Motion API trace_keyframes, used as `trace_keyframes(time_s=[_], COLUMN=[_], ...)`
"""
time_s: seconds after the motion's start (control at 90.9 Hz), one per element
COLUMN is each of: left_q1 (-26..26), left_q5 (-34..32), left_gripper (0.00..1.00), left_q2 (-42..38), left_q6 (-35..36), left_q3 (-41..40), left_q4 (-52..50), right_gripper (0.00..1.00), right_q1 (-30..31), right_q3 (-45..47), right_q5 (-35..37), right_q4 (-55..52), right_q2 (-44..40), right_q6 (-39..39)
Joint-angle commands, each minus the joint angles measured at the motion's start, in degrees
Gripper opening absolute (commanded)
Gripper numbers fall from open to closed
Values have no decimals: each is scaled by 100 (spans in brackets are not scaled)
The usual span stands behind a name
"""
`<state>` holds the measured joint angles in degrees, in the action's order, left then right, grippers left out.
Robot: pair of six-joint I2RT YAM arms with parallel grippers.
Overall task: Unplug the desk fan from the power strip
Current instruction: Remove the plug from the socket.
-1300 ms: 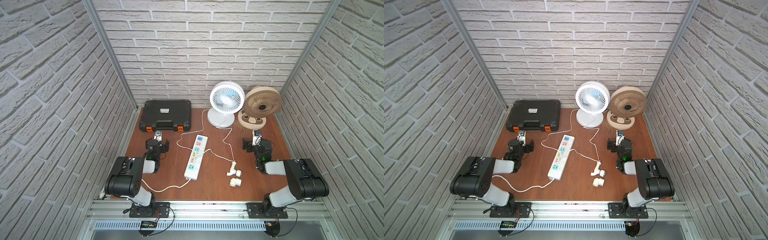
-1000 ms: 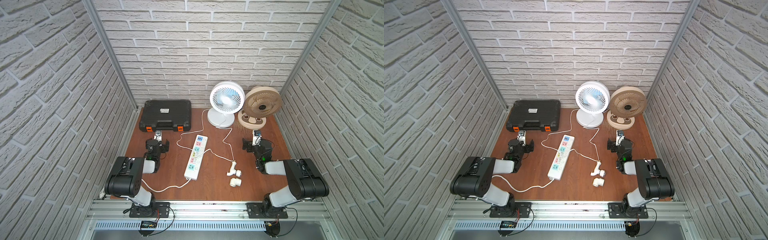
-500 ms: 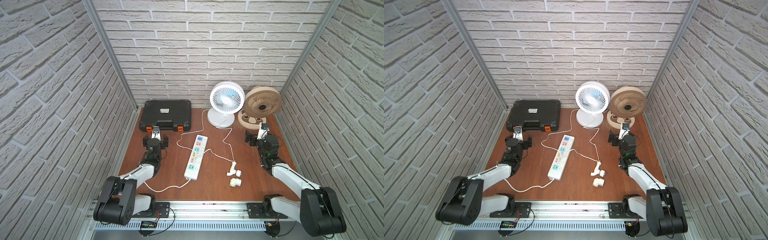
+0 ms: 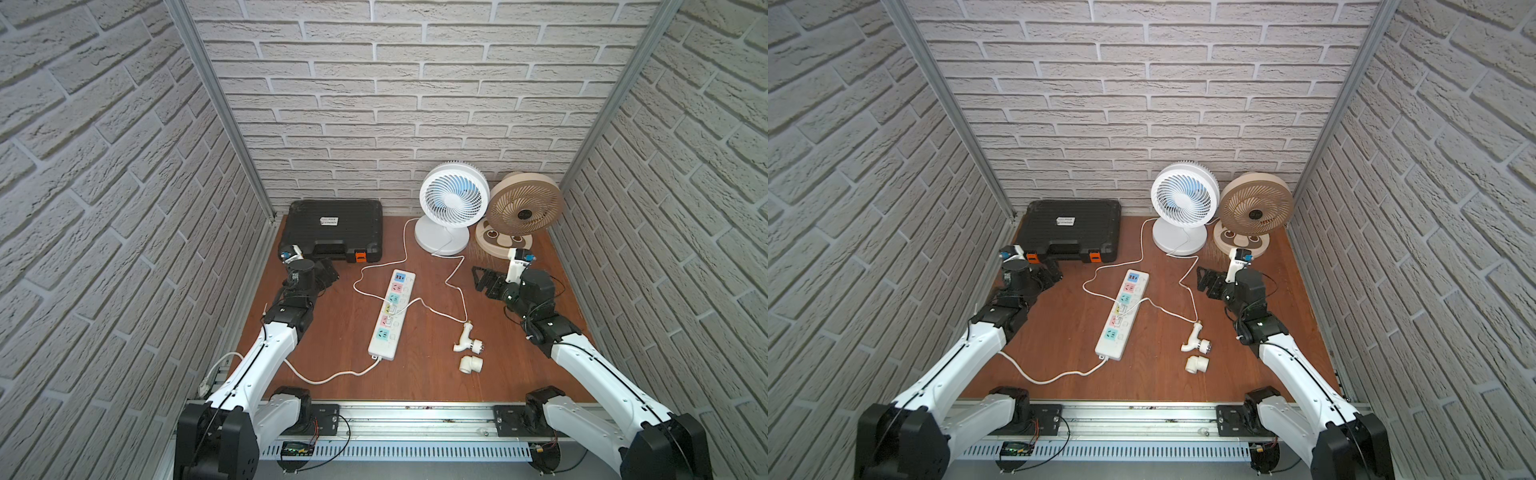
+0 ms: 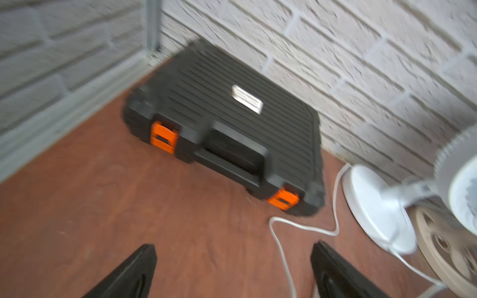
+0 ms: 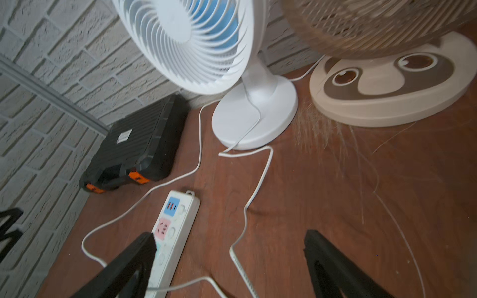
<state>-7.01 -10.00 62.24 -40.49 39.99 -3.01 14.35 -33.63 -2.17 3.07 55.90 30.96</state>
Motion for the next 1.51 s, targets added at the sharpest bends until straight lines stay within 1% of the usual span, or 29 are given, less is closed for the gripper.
trace_keyframes(time_s=[0.0,0.132,0.231,0.308,0.462,0.627,0.836,0.924,1.089,1.342,1.496], left_q1=[-529,-1136,-1445,-1577,-1836,-1944,-2004,-2028,-2095,-2205,-2332], left_q5=[337,368,353,396,456,806,1291,1608,1981,1919,1657], left_gripper=[98,98,98,98,98,98,98,98,98,98,98], left_q2=[375,1272,2115,2711,3701,4730,5230,5434,5597,5911,6121], left_q6=[323,785,1005,1103,1378,1604,1731,1819,1873,1911,1967], left_q3=[723,1806,2666,3224,4007,4832,4997,5116,5081,5252,5489], left_q4=[-708,-1572,-2272,-2631,-3074,-3551,-3466,-3528,-3440,-3669,-3901], right_gripper=[93,93,93,93,93,94,94,94,95,95,95], right_q1=[561,1227,1576,1790,2057,2216,2332,2378,2456,2524,2551], right_q3=[-91,-100,-100,-86,-90,-67,-39,-31,-14,5,14], right_q5=[542,1062,1336,1477,1621,1700,1772,1772,1775,1796,1804], right_q4=[-307,-426,-444,-439,-473,-492,-486,-454,-387,-370,-403], right_q2=[-121,0,86,129,143,141,152,189,276,257,222], right_q6=[-45,-119,-134,-134,-125,-134,-134,-134,-116,-134,-127])
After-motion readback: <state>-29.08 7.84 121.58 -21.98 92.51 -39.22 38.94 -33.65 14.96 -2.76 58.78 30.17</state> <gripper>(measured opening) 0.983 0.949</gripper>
